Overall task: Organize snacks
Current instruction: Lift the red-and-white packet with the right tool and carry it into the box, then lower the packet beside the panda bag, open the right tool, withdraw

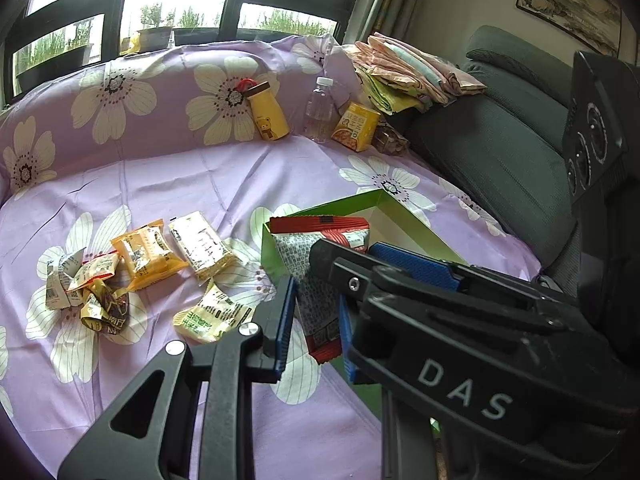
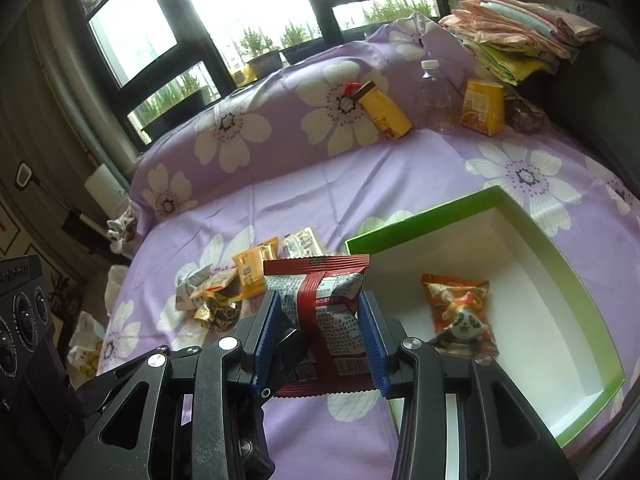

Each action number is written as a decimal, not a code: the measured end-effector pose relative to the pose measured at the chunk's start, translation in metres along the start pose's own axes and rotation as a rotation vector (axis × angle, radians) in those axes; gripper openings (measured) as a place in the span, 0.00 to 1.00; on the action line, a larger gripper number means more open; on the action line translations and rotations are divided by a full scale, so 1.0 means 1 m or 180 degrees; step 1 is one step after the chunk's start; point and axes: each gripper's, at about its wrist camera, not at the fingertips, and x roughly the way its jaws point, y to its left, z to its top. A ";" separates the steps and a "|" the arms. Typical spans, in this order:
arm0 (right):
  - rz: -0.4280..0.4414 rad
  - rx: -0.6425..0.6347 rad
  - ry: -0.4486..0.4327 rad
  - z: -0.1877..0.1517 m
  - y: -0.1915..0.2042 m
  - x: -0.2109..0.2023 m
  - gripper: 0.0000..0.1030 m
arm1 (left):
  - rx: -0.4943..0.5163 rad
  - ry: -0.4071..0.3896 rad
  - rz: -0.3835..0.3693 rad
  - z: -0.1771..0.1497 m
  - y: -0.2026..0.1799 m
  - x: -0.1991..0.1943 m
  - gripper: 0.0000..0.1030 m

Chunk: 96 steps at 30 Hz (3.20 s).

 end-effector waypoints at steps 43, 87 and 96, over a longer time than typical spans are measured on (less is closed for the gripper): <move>-0.0532 0.0922 0.0616 -0.003 -0.108 0.019 0.42 | 0.0074 0.1044 -0.0529 0.000 -0.054 0.096 0.18; -0.0361 0.1298 0.0911 -0.014 -0.142 0.037 0.42 | -0.0024 0.1672 -0.0588 -0.011 -0.067 0.140 0.19; -0.0405 0.1261 0.0906 -0.013 -0.138 0.038 0.42 | -0.0011 0.1600 -0.0512 -0.010 -0.065 0.135 0.19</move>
